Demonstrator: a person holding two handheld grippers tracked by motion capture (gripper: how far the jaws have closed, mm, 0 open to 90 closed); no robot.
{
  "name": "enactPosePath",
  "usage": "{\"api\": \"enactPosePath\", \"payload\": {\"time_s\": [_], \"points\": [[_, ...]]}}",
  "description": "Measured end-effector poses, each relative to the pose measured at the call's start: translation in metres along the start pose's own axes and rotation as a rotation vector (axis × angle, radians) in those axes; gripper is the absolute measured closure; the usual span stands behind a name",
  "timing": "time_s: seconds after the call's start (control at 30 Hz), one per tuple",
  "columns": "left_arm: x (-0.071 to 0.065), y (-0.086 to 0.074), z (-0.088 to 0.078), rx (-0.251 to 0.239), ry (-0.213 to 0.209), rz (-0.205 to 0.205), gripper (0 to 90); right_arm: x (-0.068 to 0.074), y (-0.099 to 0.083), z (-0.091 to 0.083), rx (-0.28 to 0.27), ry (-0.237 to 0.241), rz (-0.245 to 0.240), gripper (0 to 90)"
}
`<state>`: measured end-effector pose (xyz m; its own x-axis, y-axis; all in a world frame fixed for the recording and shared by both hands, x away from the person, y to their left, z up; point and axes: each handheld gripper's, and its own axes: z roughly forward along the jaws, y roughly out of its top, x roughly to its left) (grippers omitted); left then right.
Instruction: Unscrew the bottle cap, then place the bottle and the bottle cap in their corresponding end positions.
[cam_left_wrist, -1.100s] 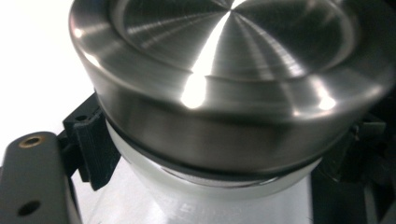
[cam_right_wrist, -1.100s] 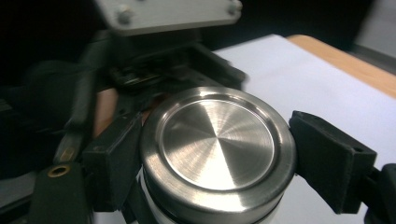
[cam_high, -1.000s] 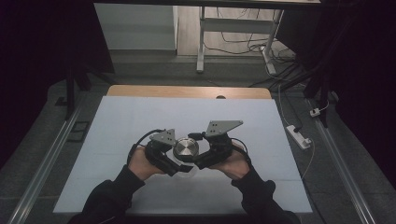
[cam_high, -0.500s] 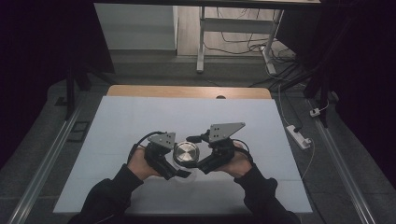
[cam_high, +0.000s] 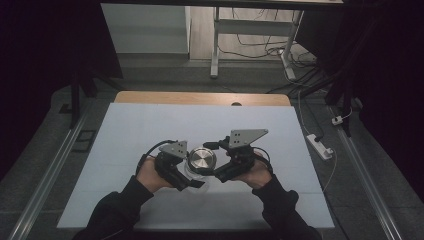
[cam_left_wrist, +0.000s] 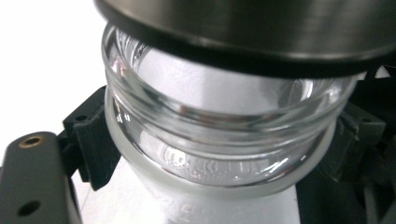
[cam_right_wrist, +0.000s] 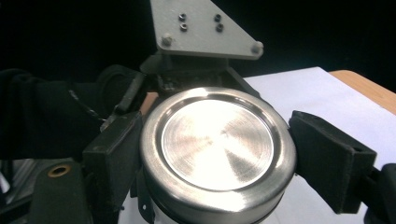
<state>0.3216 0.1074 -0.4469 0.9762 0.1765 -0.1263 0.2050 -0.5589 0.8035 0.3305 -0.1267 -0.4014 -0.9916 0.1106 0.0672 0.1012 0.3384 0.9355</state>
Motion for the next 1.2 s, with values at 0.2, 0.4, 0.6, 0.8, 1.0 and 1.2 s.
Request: {"api": "enactPosePath", "payload": {"time_s": [0.2, 0.4, 0.6, 0.8, 1.0, 1.2], "points": [[0.004, -0.002, -0.001, 0.002, 0.064, -0.041, 15.3, -0.001, -0.001, 0.001, 0.025, -0.061, 0.014, 19.9], [0.008, -0.005, -0.001, 0.011, 0.129, -0.069, 15.3, 0.0, 0.001, 0.0, 0.037, -0.106, 0.017, 19.9], [0.012, -0.008, -0.002, -0.001, 0.177, -0.107, 15.3, 0.003, 0.002, -0.002, 0.037, -0.129, 0.011, 19.9], [0.017, -0.01, -0.004, 0.003, 0.214, -0.126, 15.3, 0.006, 0.004, -0.004, 0.039, -0.14, 0.012, 19.9], [0.019, -0.011, -0.007, -0.001, 0.254, -0.138, 15.3, 0.011, 0.003, -0.004, 0.045, -0.145, 0.016, 19.9], [0.026, -0.011, -0.01, -0.012, 0.29, -0.147, 15.3, 0.015, -0.001, -0.006, 0.05, -0.153, 0.024, 19.9]]}}
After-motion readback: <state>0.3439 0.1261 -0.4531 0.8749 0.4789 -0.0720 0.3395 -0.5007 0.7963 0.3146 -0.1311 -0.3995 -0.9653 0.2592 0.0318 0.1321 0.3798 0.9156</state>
